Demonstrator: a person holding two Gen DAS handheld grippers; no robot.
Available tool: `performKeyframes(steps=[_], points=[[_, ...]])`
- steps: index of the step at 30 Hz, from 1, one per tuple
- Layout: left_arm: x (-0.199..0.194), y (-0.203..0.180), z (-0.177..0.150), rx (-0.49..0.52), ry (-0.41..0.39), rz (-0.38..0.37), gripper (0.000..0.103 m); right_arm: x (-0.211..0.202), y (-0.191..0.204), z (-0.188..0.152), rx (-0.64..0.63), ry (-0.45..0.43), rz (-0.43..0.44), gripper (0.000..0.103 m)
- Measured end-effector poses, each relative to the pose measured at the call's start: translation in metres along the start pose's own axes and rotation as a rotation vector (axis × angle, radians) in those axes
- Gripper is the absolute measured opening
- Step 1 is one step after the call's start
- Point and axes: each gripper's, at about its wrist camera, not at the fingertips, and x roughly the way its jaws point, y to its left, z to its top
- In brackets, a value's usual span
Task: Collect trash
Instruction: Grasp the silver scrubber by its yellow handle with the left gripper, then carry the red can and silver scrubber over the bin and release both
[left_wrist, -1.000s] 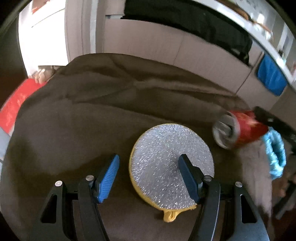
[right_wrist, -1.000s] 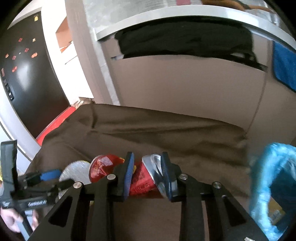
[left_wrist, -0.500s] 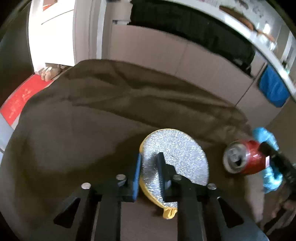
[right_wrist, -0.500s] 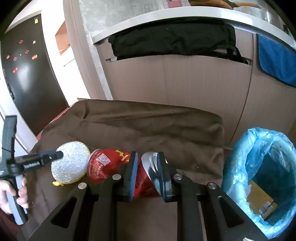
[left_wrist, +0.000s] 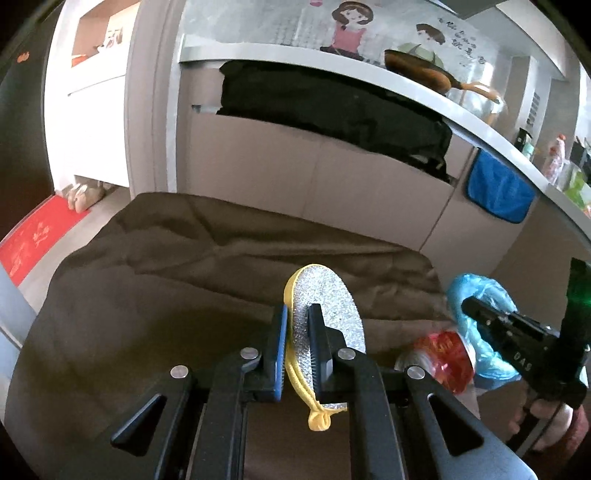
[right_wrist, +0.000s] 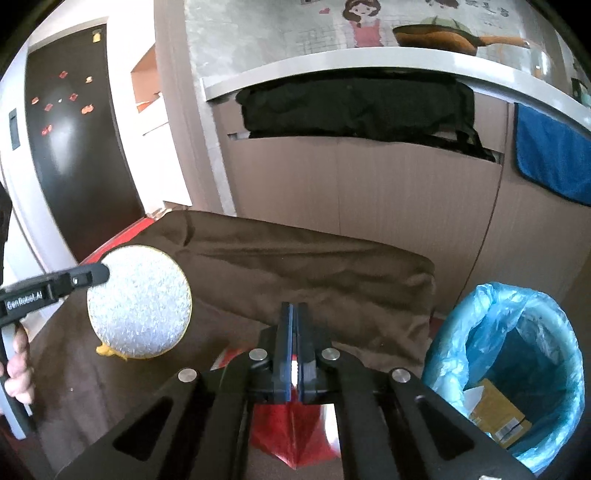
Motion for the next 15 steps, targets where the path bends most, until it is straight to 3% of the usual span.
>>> performKeyframes(steps=[1, 3, 5, 6, 10, 13, 15], points=[[-0.001, -0.001, -0.001, 0.003, -0.001, 0.001, 0.011, -0.001, 0.000, -0.001, -0.002, -0.001, 0.006, 0.001], [0.000, -0.002, -0.003, 0.001, 0.004, 0.000, 0.011, -0.006, -0.003, -0.005, -0.002, -0.010, 0.009, 0.011], [0.000, -0.001, -0.005, -0.005, 0.012, -0.007, 0.011, -0.010, -0.007, -0.012, 0.004, -0.004, -0.003, 0.047], [0.000, -0.001, -0.006, -0.007, 0.013, -0.009, 0.011, -0.015, -0.010, -0.019, 0.022, -0.014, 0.008, 0.052], [0.002, -0.002, -0.012, -0.009, 0.019, -0.021, 0.011, -0.023, -0.016, -0.042, 0.044, 0.014, 0.012, 0.054], [0.007, -0.002, -0.015, -0.015, 0.037, -0.028, 0.011, -0.009, -0.021, -0.056, 0.061, 0.067, -0.012, 0.054], [0.009, -0.002, -0.016, -0.018, 0.045, -0.027, 0.011, 0.000, -0.027, -0.057, 0.108, 0.077, 0.016, 0.054]])
